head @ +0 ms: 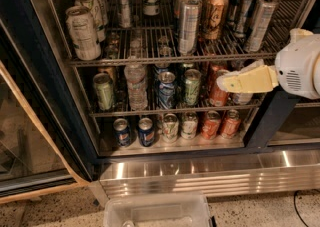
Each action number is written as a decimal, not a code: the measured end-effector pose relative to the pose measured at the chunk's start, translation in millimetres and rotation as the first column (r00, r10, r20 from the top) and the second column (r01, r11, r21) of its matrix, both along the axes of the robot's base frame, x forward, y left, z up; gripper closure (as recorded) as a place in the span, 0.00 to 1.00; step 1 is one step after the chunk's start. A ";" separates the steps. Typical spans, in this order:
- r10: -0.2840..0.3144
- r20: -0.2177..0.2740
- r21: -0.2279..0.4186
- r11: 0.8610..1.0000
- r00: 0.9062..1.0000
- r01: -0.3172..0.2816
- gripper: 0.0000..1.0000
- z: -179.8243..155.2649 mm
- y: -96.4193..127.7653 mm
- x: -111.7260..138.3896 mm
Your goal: Pick redbull can from top shelf of fridge
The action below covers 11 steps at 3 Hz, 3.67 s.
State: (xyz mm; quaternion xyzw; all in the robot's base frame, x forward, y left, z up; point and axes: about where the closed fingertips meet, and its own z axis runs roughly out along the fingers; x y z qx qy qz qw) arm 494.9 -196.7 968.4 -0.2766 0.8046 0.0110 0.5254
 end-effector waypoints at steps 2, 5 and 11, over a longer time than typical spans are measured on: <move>-0.006 0.027 0.013 1.000 1.000 0.005 0.00 3.8 1.7 1.6; -0.101 0.144 0.170 0.982 0.984 0.076 0.00 20.1 3.5 14.4; -0.152 0.188 0.429 0.901 0.970 0.058 0.20 11.2 7.4 28.7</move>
Offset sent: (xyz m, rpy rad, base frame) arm 0.0026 -0.0003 0.0037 0.0350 -0.0613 -0.0158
